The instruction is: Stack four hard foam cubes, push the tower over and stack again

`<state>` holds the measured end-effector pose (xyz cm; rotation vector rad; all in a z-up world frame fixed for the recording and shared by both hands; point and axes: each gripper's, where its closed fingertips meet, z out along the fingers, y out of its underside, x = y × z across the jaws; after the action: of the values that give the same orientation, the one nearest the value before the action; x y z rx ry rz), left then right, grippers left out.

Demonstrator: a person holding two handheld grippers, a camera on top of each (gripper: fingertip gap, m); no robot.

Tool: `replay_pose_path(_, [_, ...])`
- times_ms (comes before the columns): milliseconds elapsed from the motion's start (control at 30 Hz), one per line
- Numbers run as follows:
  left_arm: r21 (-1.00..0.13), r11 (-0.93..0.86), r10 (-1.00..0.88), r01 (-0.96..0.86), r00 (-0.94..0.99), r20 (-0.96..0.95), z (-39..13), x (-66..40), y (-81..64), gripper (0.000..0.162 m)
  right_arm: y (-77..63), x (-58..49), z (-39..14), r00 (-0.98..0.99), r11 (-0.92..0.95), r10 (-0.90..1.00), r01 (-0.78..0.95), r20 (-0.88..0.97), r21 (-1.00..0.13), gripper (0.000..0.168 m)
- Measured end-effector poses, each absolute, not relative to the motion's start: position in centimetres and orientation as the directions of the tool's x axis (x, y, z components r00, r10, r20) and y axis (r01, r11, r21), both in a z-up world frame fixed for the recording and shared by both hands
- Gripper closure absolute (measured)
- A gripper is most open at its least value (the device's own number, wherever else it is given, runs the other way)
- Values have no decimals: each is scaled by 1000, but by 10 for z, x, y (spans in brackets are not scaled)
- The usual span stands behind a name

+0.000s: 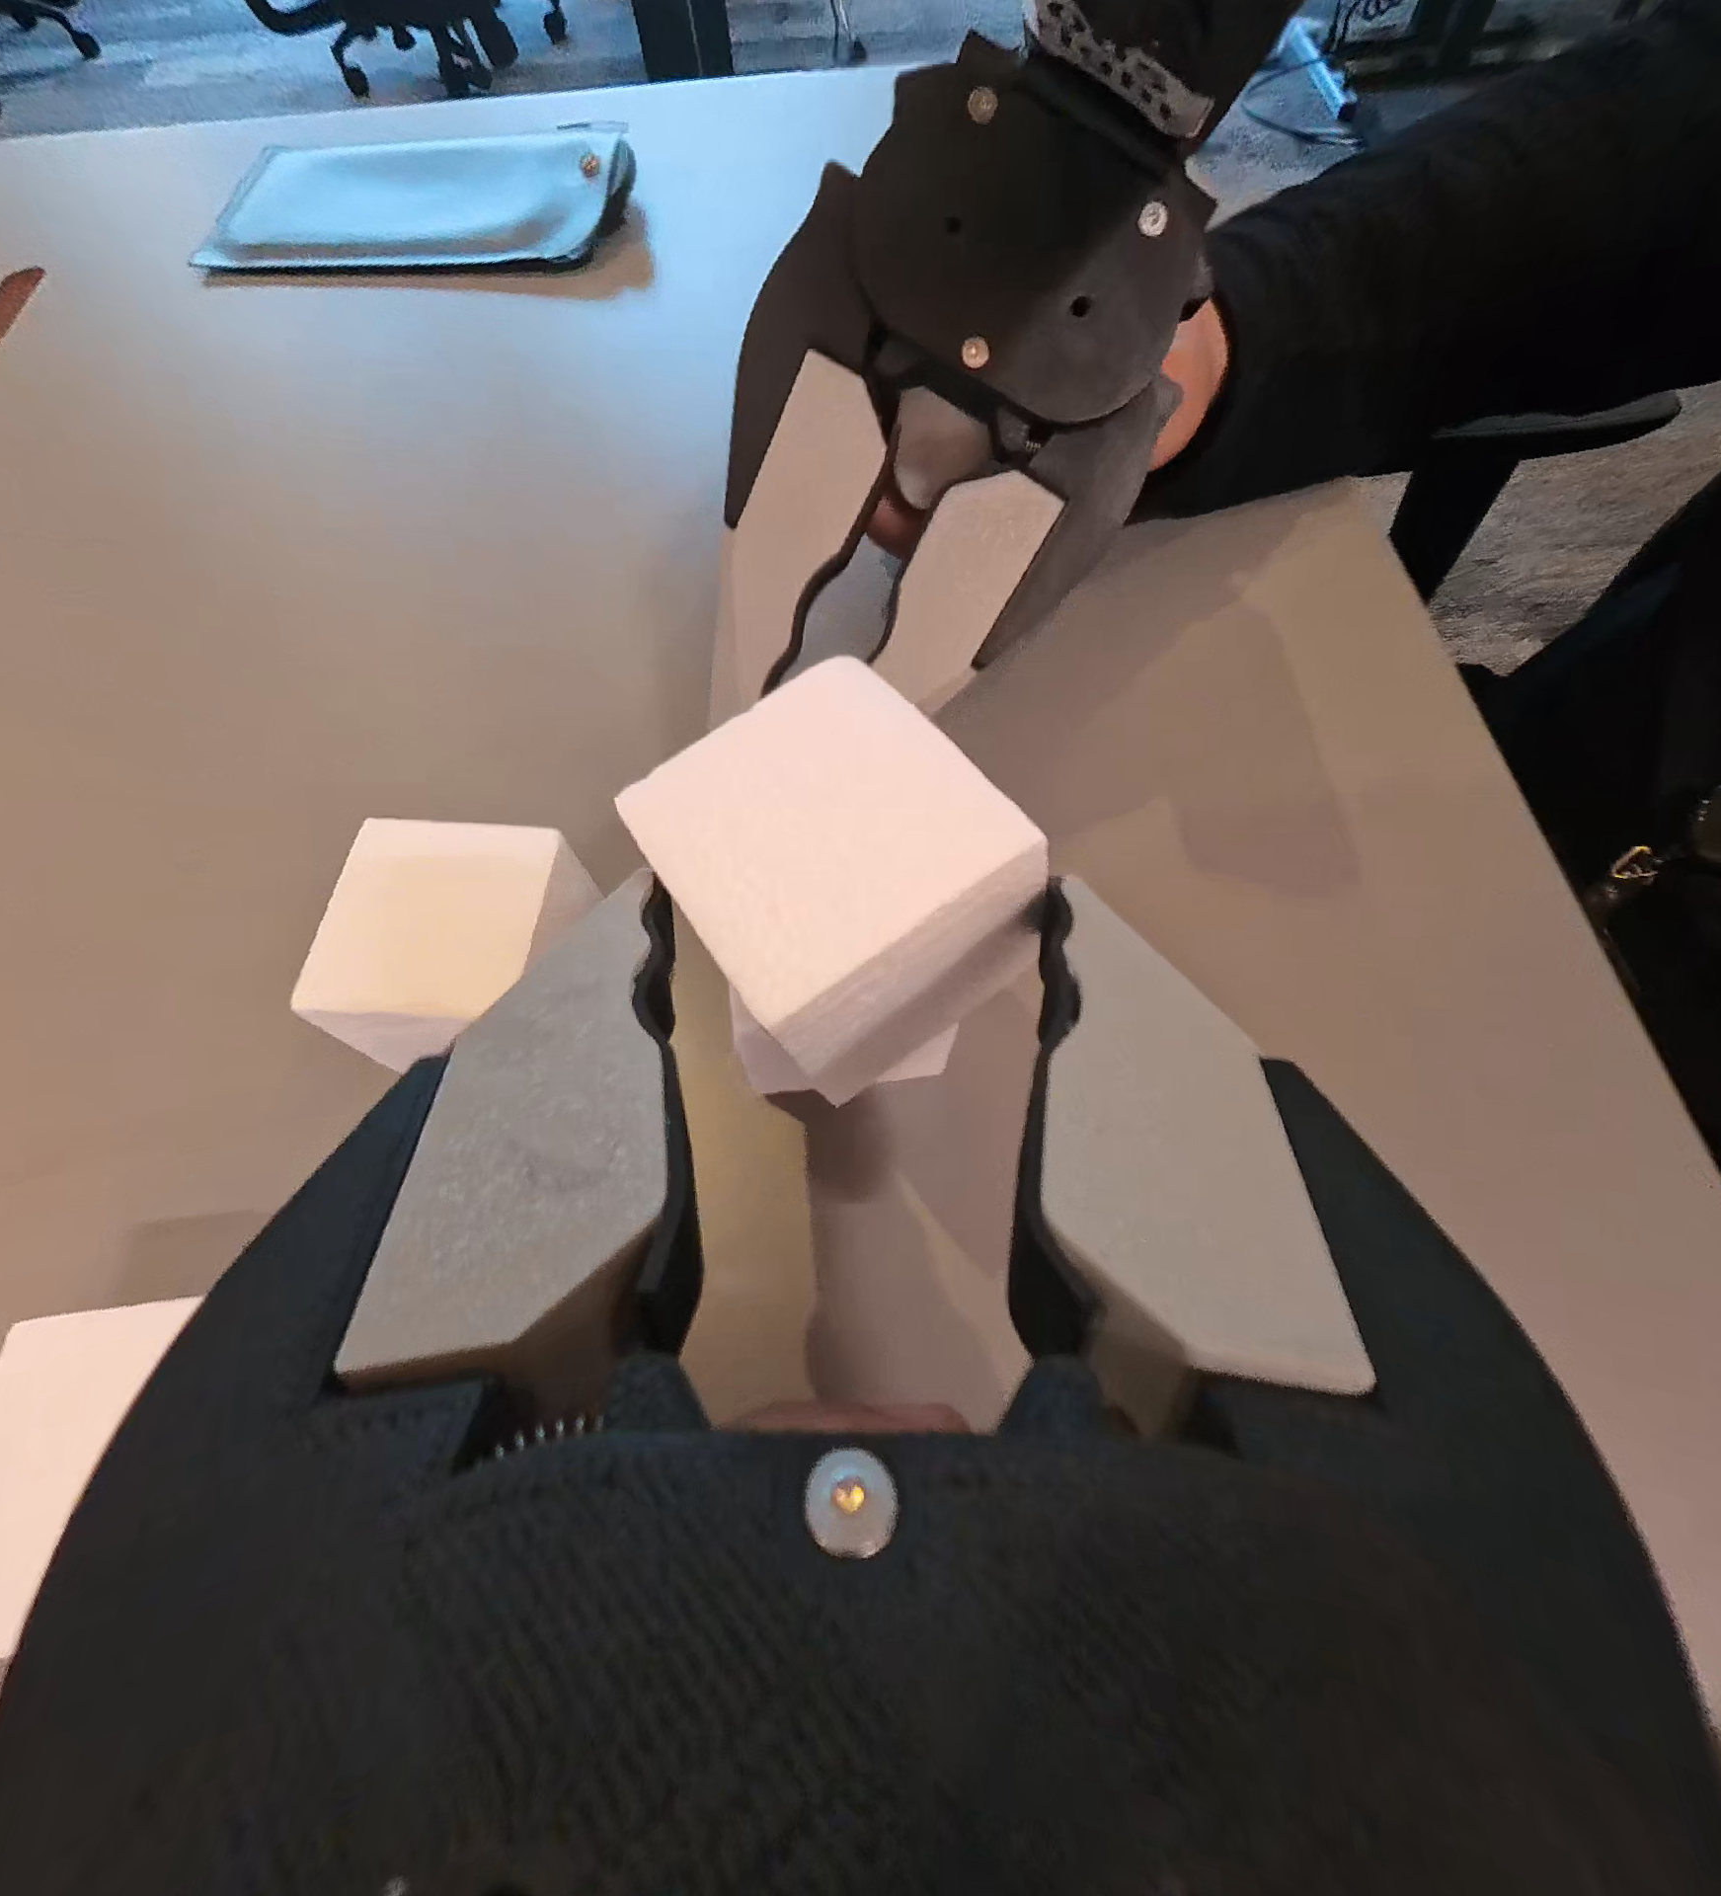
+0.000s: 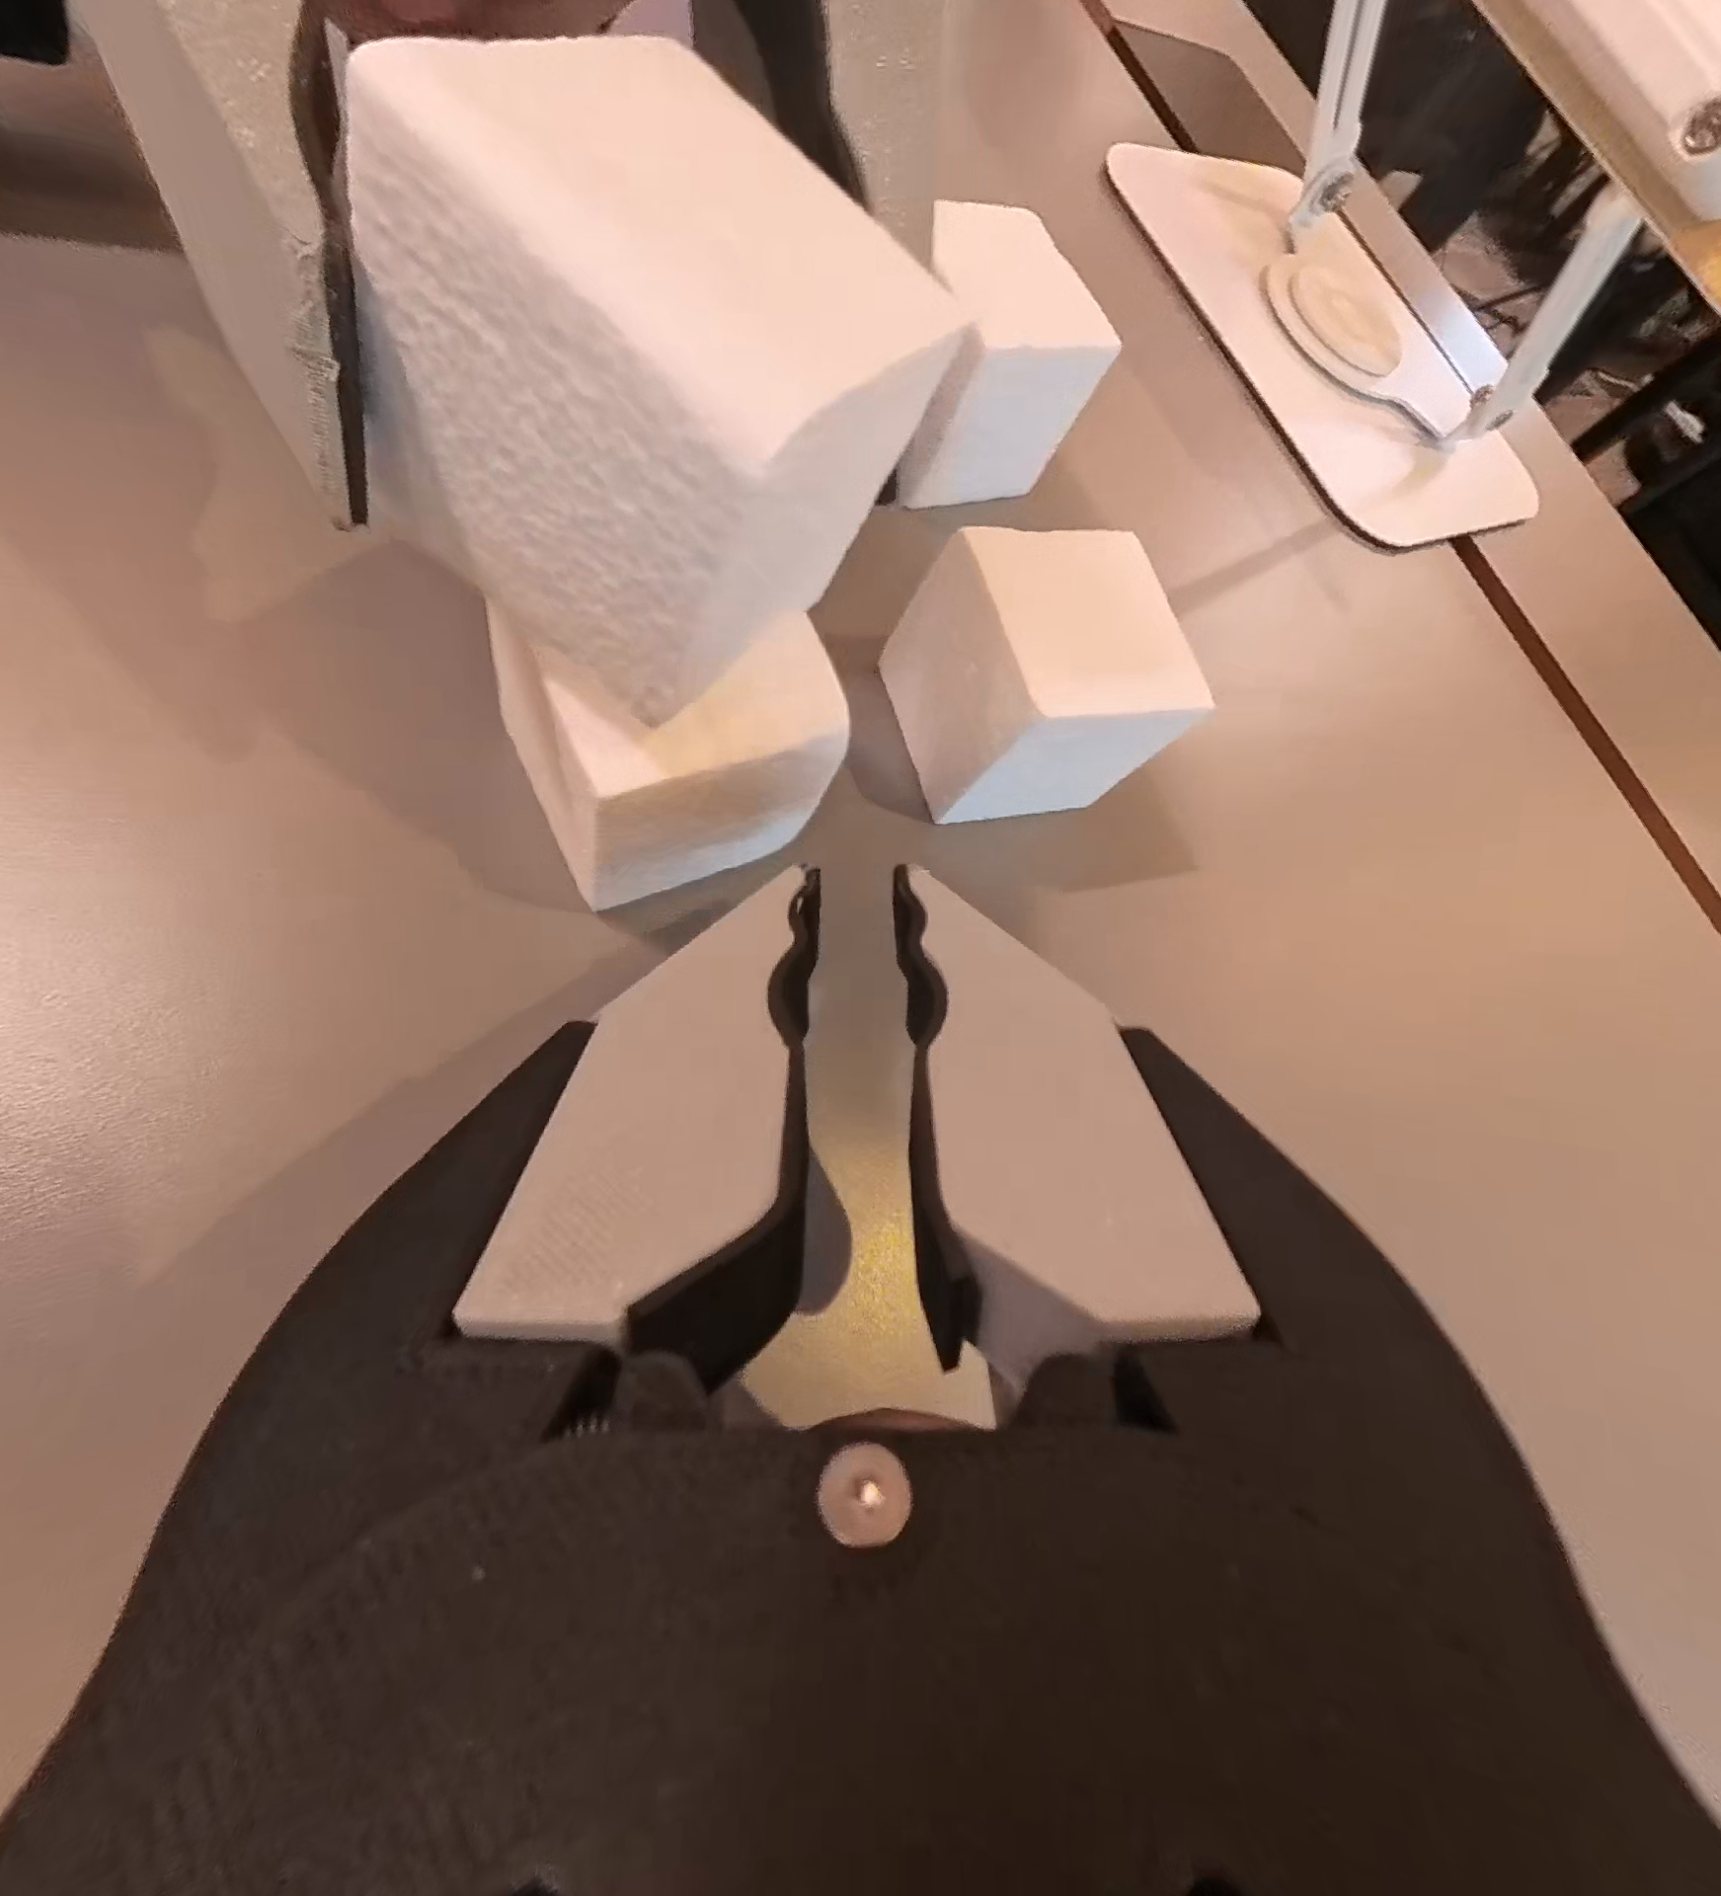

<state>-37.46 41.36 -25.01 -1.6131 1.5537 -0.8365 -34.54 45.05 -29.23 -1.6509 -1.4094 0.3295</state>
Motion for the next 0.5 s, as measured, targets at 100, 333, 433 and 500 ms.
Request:
replay_pose_path(100, [-854,-19,-999,-520,43,-4,-251,-377,414,92,455,-342,-293,332,48,883,639,331,-768,156])
replay_pose_path(333, [-850,43,-999,-526,-17,-40,-238,-377,415,92,456,-343,-298,328,47,883,652,337,-757,154])
replay_pose_path(433, [-841,62,-996,-538,-83,-20,-233,-374,409,91,457,-343,-299,330,39,884,653,331,-756,153])
replay_pose_path(500, [-823,88,-994,-561,-106,-34,-236,-372,408,92,457,-343,-298,334,32,886,646,321,-763,152])
